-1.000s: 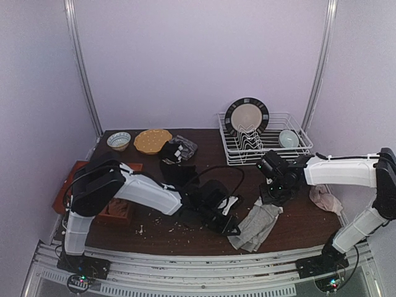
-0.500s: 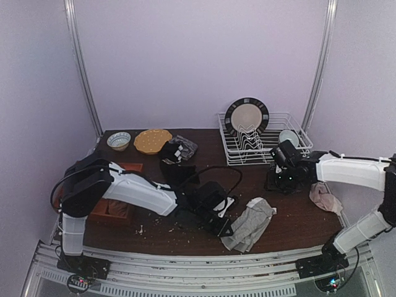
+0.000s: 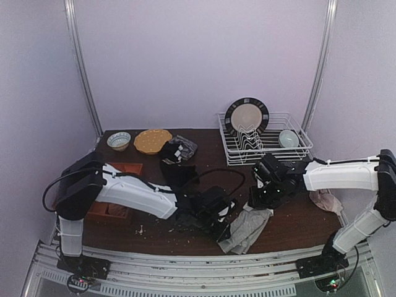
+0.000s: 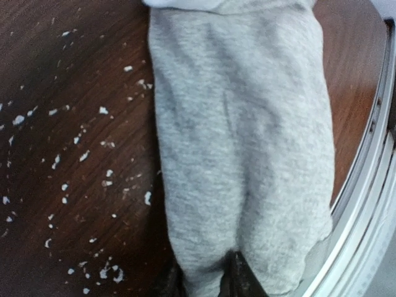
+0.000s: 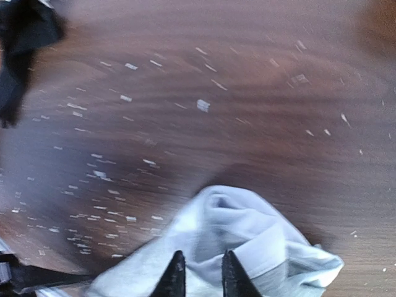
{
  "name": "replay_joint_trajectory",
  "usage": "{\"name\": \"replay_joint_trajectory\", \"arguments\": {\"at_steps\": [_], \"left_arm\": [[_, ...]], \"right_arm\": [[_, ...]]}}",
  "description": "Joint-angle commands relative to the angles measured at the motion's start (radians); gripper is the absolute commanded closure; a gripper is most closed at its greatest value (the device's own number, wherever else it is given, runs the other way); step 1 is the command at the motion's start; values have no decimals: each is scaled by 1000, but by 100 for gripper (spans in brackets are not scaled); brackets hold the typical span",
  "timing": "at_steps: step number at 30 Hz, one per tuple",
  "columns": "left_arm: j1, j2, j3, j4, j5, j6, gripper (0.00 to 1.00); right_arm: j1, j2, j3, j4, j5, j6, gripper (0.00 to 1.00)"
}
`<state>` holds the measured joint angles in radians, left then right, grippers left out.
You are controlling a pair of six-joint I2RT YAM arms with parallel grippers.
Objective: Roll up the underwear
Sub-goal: Smooth out the underwear at the center of the board.
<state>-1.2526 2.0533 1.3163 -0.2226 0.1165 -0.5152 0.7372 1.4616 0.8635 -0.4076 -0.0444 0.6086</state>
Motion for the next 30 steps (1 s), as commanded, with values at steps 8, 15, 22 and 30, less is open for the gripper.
{"name": "replay_joint_trajectory", "arguments": {"at_steps": [8,15,22,30], "left_arm": [[-59,-201,-93,-67,-85,0,37],[-59,-404,-254,-65,-227,-55,7],[-55,-487,-334,-71,-359,-87,5],[-53,-418,-290,-63,-336,-58,8]], "right_arm": [[-81,-71,-135,43,-55,-19,79],[32,-219,-31,-95,12,-75,55],[157,-293,-68,-194,223,149,53],[-72,-386,-336,94,-15,306,44]]}}
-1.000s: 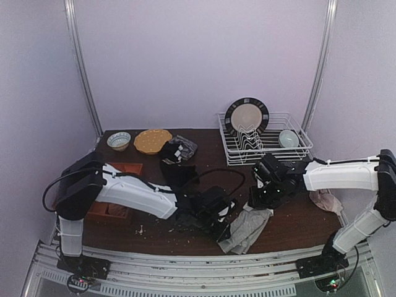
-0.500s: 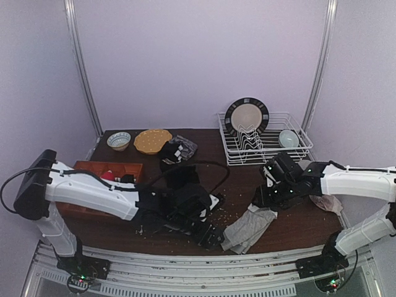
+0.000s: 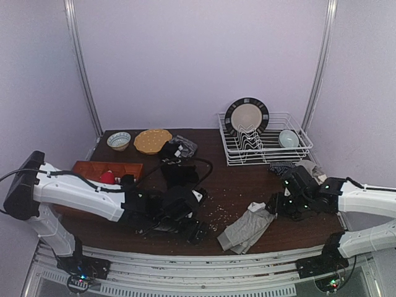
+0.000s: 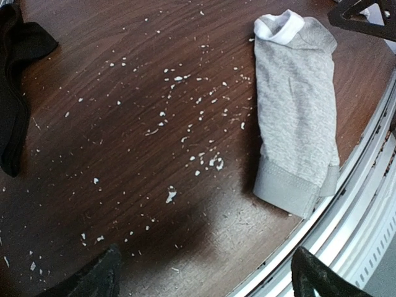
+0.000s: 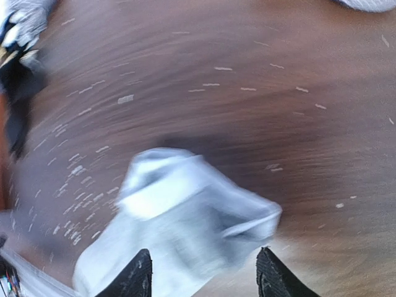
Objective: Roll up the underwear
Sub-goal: Smooth out the underwear at the center of the board.
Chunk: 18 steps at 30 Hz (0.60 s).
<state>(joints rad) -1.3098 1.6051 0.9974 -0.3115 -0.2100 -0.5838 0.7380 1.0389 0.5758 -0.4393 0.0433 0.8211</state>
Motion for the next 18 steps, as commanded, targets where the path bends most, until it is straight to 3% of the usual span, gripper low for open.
{"name": "replay_joint_trajectory", "arguments": {"at_steps": [1,9,18], "left_arm": [[5,32,29,20,-6,9,9],[4,-16,-52,56,1,-37,11],[4,-33,-102,75,-11,-59,12]], "right_arm": [[-86,64,-47,150,-125,87,44],[-163,311,20,252,-288,-10,49],[-164,543,186,362,-507,-141,52]]}}
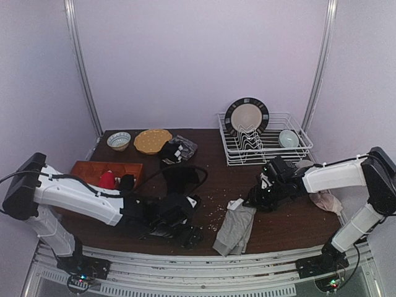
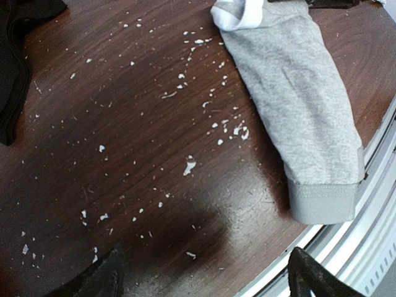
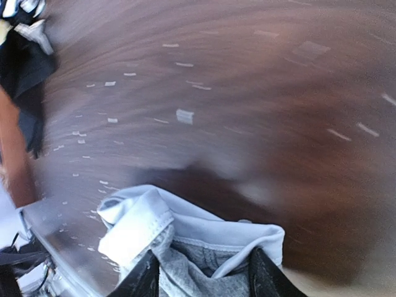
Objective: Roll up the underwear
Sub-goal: Smooth out the underwear at the center of the board, then rotate the underwear at the center of the board.
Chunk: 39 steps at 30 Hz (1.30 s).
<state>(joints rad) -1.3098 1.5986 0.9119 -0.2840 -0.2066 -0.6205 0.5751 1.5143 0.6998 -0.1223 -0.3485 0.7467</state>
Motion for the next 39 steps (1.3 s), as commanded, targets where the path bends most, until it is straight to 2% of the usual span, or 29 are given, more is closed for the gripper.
{"name": "replay_joint_trajectory", "arguments": {"at_steps": [1,7,11,14,20,29,35,39], "left_arm": [[4,-25,-17,48,-16,-26,12],[5,-21,-9,45,-37,-24,12],[6,-11,11,42,-62,-18,12],[6,-2,16,44,-71,-26,12],[6,30,16,46,-48,-54,13],[6,39,-8,86,-30,-69,14],[6,52,-7,88,-15,-70,16],[6,42,-18,88,-18,-72,16]], "right_arm": [[-1,70,77,31,-101,-77,52],[66,-119,114,-202,122,-147,42],[189,-225,88,-306,214,-102,41],[289,-246,42,-268,162,10,43],[381,-260,-42,-137,83,216,47],[466,-179,-99,-17,43,348,51],[471,-92,-112,81,-5,391,61],[473,-92,-113,91,-5,393,87]]}}
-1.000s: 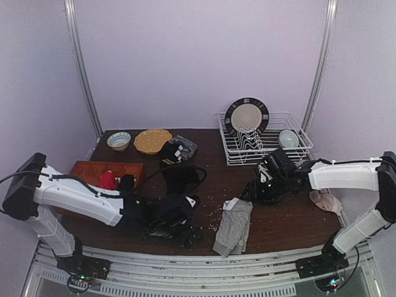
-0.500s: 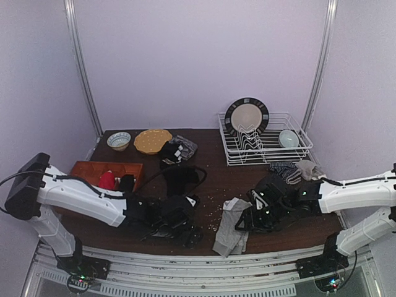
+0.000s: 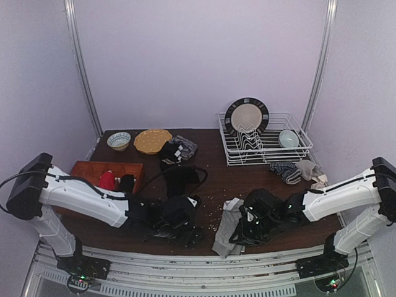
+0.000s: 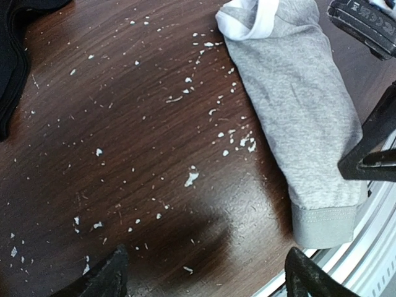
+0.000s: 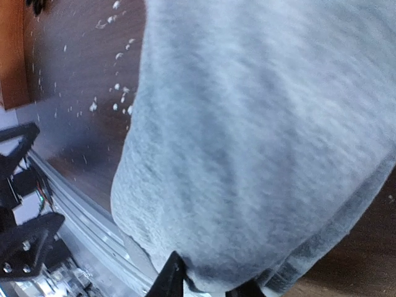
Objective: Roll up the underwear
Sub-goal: Rotate the underwear at the center of the board.
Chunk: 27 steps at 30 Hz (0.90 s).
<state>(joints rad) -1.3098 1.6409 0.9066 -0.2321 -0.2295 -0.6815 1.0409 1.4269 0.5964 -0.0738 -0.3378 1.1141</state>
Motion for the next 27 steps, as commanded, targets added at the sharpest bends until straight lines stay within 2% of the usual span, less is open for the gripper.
{"name": "replay_joint_trajectory", "arguments": {"at_steps": [1,2,3,8,16,27], "left_arm": [[6,-2,-16,38,4,-10,16],[6,-3,-17,39,3,-10,16],[6,-3,-17,39,2,-9,16],[6,19,-10,42,2,-2,16],[6,50,11,39,7,8,17],[7,79,42,44,21,20,17]], "right_arm": [[10,-20,-10,35,-3,26,95],[11,-45,-9,23,13,22,100],[12,-70,-7,5,29,17,100],[13,-172,6,-110,83,-7,100],[14,-239,-42,-229,144,-39,100],[0,-307,-179,-231,201,-89,100]]}}
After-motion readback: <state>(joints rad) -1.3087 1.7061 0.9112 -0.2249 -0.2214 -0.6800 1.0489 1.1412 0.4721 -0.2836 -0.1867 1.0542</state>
